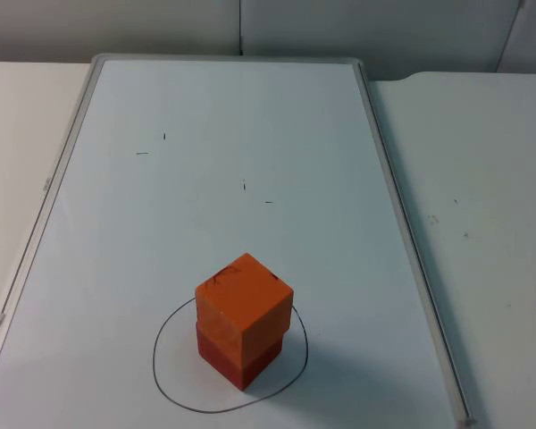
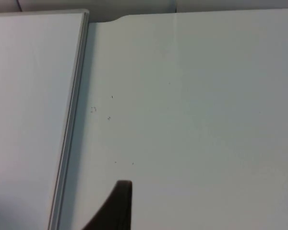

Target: Pick up one cube with the left hand and another cube with the right hand. First place the cube in the right hand at the target position, then stack the cube in the left hand on top.

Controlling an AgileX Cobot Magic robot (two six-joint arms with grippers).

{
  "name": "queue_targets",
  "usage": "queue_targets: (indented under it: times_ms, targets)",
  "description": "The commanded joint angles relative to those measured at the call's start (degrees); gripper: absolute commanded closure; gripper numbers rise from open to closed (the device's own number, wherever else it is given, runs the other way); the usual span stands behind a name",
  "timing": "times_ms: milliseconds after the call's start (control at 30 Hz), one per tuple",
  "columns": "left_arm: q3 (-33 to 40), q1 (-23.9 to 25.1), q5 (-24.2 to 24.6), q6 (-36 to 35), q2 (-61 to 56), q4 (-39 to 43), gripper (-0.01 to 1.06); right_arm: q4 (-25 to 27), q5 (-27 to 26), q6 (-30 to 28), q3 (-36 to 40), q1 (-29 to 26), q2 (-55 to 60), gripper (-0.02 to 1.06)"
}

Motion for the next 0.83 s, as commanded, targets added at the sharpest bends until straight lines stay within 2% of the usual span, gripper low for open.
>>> queue_targets:
  times_ms: [0, 67, 200, 233, 333, 367, 633, 800]
  targets:
    - [0.27, 3.24, -0.35, -0.37, -0.20, -0.03, 0.00, 0.34, -0.37, -0.21, 0.47, -0.52, -0.25, 0.00]
    - [0.27, 5.17, -0.35, -0.37, -0.20, -0.03, 0.00, 0.34, -0.37, -0.21, 0.47, -0.52, -0.25, 0.00]
    - [0.27, 12.56, -0.35, -0.37, -0.20, -0.03, 0.00, 0.34, -0.37, -0.21, 0.47, -0.52, -0.25, 0.00]
    - [0.27, 12.56, -0.35, -0.37, -0.20, -0.03, 0.00, 0.34, -0.37, -0.21, 0.47, -0.52, -0.25, 0.00]
    - [0.27, 18.33, -0.35, -0.37, -0.20, -0.03, 0.00, 0.34, -0.37, -0.21, 0.47, -0.52, -0.25, 0.00]
    - [0.27, 18.33, -0.35, -0.37, -0.20, -0.03, 0.00, 0.34, -0.37, -0.21, 0.47, -0.52, -0.25, 0.00]
    - [0.27, 27.81, -0.35, -0.37, -0.20, -0.03, 0.00, 0.34, -0.37, -0.21, 0.47, -0.52, -0.25, 0.00]
    - [0.27, 30.43, -0.35, -0.37, -0.20, -0.03, 0.00, 0.34, -0.37, -0.21, 0.47, -0.52, -0.25, 0.00]
